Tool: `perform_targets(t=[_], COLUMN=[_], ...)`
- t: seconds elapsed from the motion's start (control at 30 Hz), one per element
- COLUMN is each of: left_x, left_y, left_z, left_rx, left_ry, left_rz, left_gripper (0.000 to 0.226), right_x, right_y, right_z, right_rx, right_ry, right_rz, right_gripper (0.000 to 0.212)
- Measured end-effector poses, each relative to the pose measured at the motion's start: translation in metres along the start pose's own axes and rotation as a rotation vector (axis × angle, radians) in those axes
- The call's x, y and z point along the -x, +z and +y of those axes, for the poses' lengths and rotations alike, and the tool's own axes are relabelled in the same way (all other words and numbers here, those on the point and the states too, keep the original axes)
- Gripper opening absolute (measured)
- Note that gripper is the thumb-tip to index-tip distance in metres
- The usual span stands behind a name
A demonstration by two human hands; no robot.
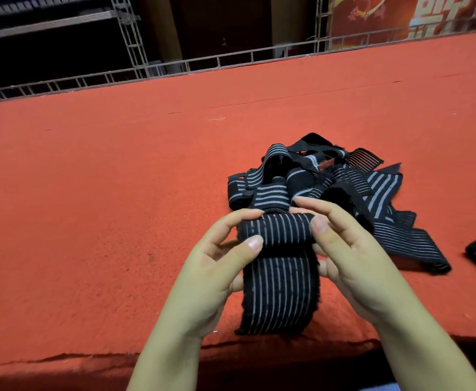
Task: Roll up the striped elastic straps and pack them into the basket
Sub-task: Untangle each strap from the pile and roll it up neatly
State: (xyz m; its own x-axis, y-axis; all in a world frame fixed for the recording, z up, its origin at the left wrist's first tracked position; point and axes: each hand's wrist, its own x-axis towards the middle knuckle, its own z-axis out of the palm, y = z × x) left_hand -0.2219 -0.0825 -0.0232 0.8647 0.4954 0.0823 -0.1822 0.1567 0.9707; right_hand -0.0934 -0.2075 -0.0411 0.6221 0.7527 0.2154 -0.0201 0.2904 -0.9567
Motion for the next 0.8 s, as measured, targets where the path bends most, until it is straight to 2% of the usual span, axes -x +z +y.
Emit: perform_targets(t=[0.1, 0.2, 0.27, 0.37, 0.53, 0.7, 0.8], left_x=[-0.001, -0.001, 0.000, 0.001, 0.001, 0.001, -0.001], left_y=[-0.003, -0.005, -0.007, -0.007, -0.004, -0.003, -0.004], left_z=[-0.002, -0.004, -0.006, -0.006, -0.003, -0.003, -0.002], left_rx=[-0.031, -0.058, -0.066, -0.090, -0.065, -0.096, -0.122], left_ry=[0.006, 0.031, 0.046, 0.056, 0.034, -0.007, -0.018], left_rz=[-0.012, -0.012, -0.014, -0.019, -0.036, -0.006, -0.017], left_gripper=[0.034, 0.037, 0.035, 0.040, 0.069, 0.060, 0.067], right_x=[-0.001, 0.000, 0.002, 0.004, 0.005, 0.005, 0.006], right_y=[0.003, 0.004, 0.003, 0.001, 0.001, 0.000, 0.002], right_z=[0.002, -0.001, -0.005, -0.009, -0.008, -0.006, -0.006], right_rx=[0.034, 0.017, -0.002, -0.034, -0.072, 0.005, 0.082], right_ry=[0.094, 0.120, 0.119, 0.104, 0.053, -0.071, -0.142], right_rz=[0.022, 0.014, -0.018, -0.025, 0.038, 0.074, 0.062], right_gripper=[0.066, 0.032, 0.023, 0.034, 0.038, 0.037, 0.038])
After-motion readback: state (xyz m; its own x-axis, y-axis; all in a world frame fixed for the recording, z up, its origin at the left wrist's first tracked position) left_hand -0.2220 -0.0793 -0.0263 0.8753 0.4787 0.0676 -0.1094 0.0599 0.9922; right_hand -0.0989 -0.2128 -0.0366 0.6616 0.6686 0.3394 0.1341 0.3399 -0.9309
